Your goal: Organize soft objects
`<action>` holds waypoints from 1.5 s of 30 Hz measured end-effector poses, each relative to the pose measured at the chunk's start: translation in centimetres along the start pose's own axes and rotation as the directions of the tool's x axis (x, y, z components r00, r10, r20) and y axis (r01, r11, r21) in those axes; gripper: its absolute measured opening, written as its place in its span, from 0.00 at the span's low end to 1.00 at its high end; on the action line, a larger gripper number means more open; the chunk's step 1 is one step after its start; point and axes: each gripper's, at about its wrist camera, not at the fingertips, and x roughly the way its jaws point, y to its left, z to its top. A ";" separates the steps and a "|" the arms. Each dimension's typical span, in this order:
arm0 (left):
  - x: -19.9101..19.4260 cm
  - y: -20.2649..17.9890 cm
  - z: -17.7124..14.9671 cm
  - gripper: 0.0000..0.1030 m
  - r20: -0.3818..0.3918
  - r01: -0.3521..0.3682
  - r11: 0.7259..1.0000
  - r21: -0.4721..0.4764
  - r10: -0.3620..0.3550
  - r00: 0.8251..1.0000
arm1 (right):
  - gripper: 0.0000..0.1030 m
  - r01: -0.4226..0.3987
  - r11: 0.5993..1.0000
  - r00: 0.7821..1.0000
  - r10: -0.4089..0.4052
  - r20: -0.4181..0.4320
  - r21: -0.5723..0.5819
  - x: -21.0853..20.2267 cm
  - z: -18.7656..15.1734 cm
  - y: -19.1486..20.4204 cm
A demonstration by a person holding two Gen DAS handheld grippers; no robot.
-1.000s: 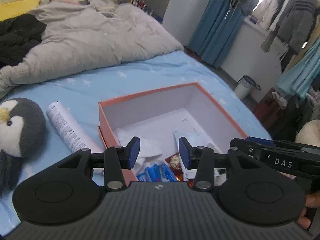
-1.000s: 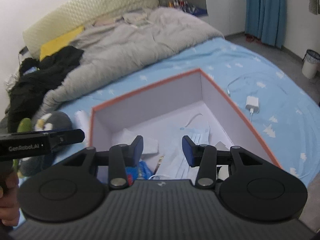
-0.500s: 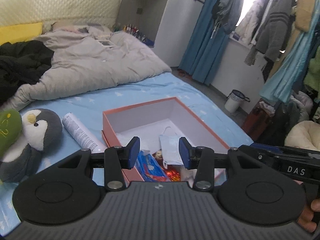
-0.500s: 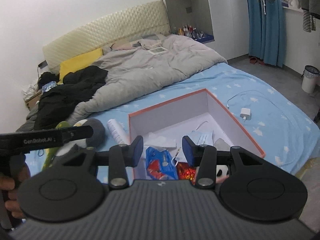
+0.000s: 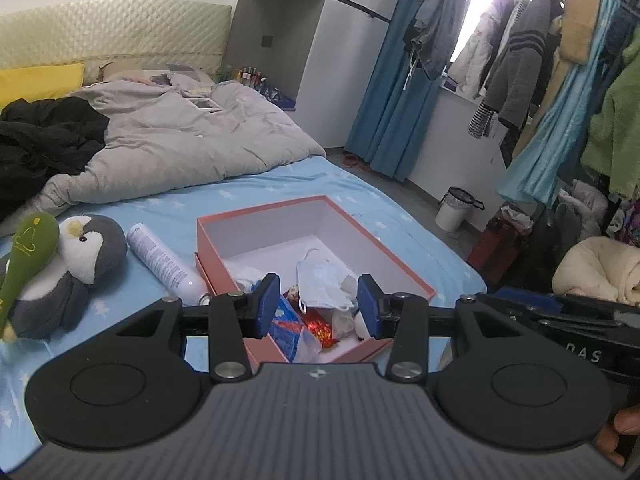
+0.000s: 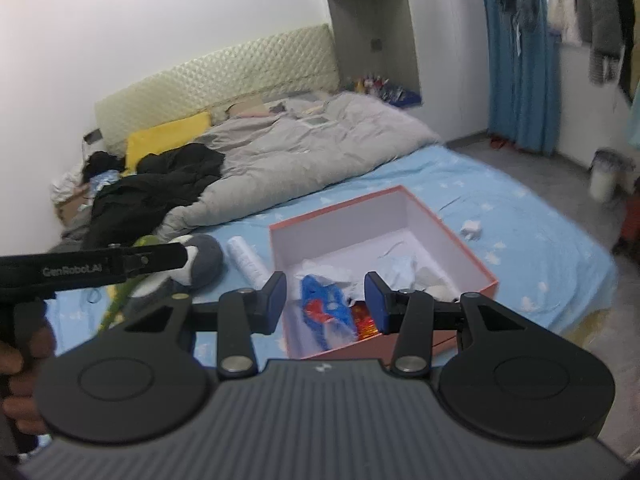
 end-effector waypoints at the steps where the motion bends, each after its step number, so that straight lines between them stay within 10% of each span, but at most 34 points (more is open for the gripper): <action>1: -0.3 -0.2 -0.3 0.48 0.001 -0.004 1.000 0.004 0.004 1.000 | 0.45 -0.003 1.000 1.000 0.003 0.003 -0.006 -0.3 -0.2 0.2; 35: -7.4 -1.6 -5.7 0.50 0.013 -0.046 0.999 -0.004 0.046 0.999 | 0.45 -0.048 0.999 0.999 0.049 -0.024 0.017 -6.2 -5.0 1.1; 45: -7.6 -1.7 -5.2 0.96 0.028 -0.073 0.997 0.023 0.073 0.997 | 0.85 -0.004 1.000 1.000 0.004 0.004 0.028 -5.5 -4.7 0.4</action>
